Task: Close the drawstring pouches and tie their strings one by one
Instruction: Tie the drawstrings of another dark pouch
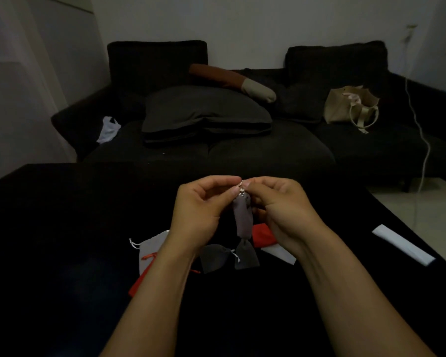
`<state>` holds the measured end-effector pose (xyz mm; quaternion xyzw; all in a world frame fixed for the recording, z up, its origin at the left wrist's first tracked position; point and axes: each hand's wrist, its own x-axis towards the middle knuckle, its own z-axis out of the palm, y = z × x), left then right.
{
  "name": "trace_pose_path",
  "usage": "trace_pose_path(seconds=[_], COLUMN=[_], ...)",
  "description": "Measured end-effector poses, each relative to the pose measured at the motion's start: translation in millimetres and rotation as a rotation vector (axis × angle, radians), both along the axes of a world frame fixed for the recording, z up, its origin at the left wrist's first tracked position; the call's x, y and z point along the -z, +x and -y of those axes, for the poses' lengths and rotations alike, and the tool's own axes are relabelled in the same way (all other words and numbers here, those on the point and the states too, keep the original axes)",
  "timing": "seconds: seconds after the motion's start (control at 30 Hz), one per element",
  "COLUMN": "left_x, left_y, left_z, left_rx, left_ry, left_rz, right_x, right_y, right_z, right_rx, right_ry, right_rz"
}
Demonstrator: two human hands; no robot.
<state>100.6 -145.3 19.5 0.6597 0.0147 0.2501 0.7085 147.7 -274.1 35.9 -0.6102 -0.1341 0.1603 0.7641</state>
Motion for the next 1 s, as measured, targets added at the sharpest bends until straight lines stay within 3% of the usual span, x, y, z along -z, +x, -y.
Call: trace_pose_path(seconds=[0.3, 0.43, 0.63, 0.83, 1.0], left_x=[-4, 2, 5, 4, 1], left_y=[-3, 2, 3, 4, 5], left_z=[-10, -10, 3, 16, 16], left_rx=[-0.146, -0.175, -0.351, -0.298, -0.312], left_ry=[0.641, 0.765, 0.706, 0.311, 0.143], left_rz=[0.198, 0.297, 0.282, 0.034, -0.005], right_x=[-1, -2, -5, -7, -5], right_y=[0, 0, 0, -3, -2], right_z=[-3, -4, -5, -6, -7], right_rx=[-0.014, 0.038, 0.029, 0.006, 0.004], right_ry=[0.099, 0.082, 0.161, 0.236, 0.236], right_rz=[-0.248, -0.363, -0.465, -0.481, -0.398])
